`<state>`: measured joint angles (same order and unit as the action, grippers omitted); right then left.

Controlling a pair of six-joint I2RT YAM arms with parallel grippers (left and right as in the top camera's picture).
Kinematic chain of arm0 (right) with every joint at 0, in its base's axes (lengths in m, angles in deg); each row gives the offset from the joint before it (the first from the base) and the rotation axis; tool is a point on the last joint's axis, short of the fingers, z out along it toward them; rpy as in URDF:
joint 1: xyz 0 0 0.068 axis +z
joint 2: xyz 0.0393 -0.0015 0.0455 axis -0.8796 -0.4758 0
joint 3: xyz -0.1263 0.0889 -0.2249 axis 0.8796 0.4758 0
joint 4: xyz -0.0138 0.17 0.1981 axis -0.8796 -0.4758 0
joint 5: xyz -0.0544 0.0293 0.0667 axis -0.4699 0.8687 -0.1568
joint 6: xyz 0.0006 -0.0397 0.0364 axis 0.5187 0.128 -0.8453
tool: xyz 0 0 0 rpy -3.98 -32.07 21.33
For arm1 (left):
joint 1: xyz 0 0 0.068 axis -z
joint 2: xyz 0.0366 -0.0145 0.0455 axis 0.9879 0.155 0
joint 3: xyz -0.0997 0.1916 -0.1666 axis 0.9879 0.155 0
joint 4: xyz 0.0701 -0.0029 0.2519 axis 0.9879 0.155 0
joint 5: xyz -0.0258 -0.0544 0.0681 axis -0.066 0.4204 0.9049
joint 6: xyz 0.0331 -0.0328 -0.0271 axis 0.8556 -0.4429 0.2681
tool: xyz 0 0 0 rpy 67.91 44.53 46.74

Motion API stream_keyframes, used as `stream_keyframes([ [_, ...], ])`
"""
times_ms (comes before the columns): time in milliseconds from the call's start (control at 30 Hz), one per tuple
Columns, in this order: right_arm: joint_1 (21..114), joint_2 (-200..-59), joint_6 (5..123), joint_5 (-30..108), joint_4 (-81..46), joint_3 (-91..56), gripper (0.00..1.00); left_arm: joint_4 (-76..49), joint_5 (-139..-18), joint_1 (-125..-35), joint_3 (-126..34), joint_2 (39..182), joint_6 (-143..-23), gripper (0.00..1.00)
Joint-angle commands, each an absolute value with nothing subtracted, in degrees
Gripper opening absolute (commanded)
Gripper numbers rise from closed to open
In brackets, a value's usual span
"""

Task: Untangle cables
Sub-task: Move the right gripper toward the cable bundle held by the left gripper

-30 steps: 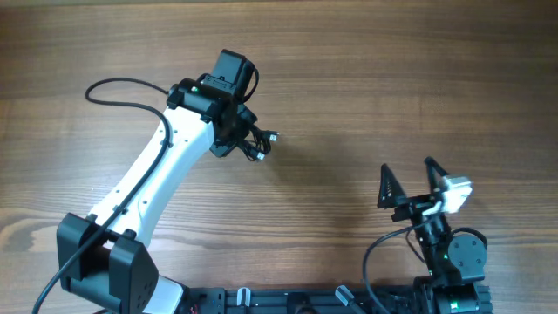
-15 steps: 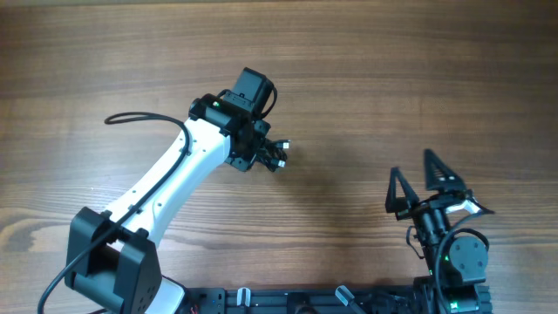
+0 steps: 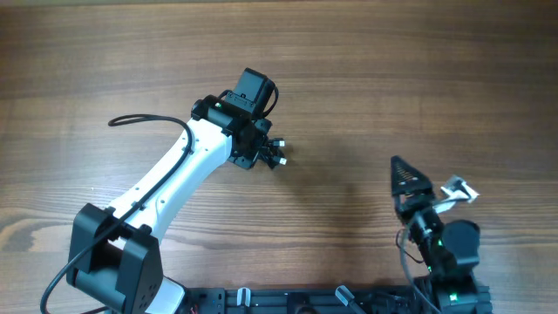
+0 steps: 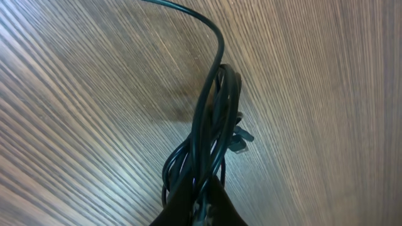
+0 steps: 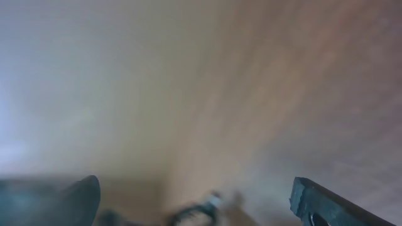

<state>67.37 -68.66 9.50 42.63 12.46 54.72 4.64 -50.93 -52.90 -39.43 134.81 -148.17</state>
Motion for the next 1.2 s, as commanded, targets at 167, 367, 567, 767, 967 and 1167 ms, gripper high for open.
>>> stream_keyframes([
  [167,67.2,-88.6,18.3,69.5,18.6,43.8,1.0,0.8,-61.8,-52.9,-39.1,135.2,-153.3,0.04],
  [367,68.0,-99.0,10.0,81.0,25.9,43.9,1.0,0.6,-68.9,-52.9,-39.1,135.2,-165.2,0.04],
  [567,73.1,-107.5,7.3,78.9,28.4,44.0,0.95,0.4,-73.3,-52.9,-39.1,135.2,-168.6,0.04],
  [767,82.1,-114.8,1.2,67.4,34.8,44.0,0.79,0.9,-74.3,-52.9,-39.1,135.2,-168.6,0.04],
  [967,87.9,-123.5,-6.7,54.7,42.9,44.0,0.68,1.7,-78.9,-52.9,-39.1,135.2,-164.1,0.04],
  [1167,88.0,-129.8,-11.0,51.0,48.6,44.0,0.52,4.4,-83.3,-52.7,-39.1,135.2,-163.7,0.04],
])
